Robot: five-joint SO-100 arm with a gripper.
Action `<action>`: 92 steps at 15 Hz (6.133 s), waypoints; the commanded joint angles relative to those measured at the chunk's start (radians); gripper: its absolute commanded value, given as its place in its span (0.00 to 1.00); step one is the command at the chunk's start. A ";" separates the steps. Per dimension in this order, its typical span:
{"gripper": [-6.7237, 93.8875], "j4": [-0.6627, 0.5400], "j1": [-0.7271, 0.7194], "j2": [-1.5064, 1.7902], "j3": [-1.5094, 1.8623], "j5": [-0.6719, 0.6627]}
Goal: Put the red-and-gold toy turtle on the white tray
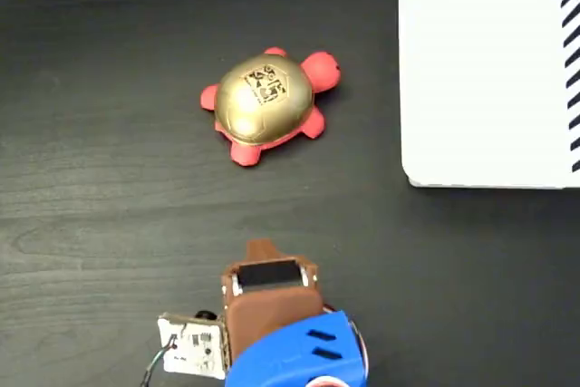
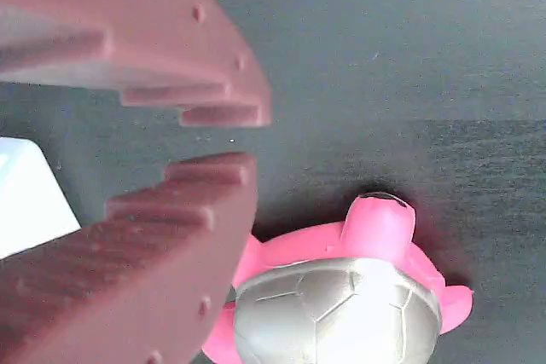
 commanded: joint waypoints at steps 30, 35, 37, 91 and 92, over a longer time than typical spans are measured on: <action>0.07 0.094 0.057 -0.919 -0.923 -0.419; 0.07 0.232 0.097 -1.420 -1.330 -0.580; 0.07 0.278 0.155 -1.601 -1.486 -0.607; 0.07 0.374 0.268 -1.491 -1.764 -0.356; 0.07 0.348 0.345 -1.489 -1.756 -0.368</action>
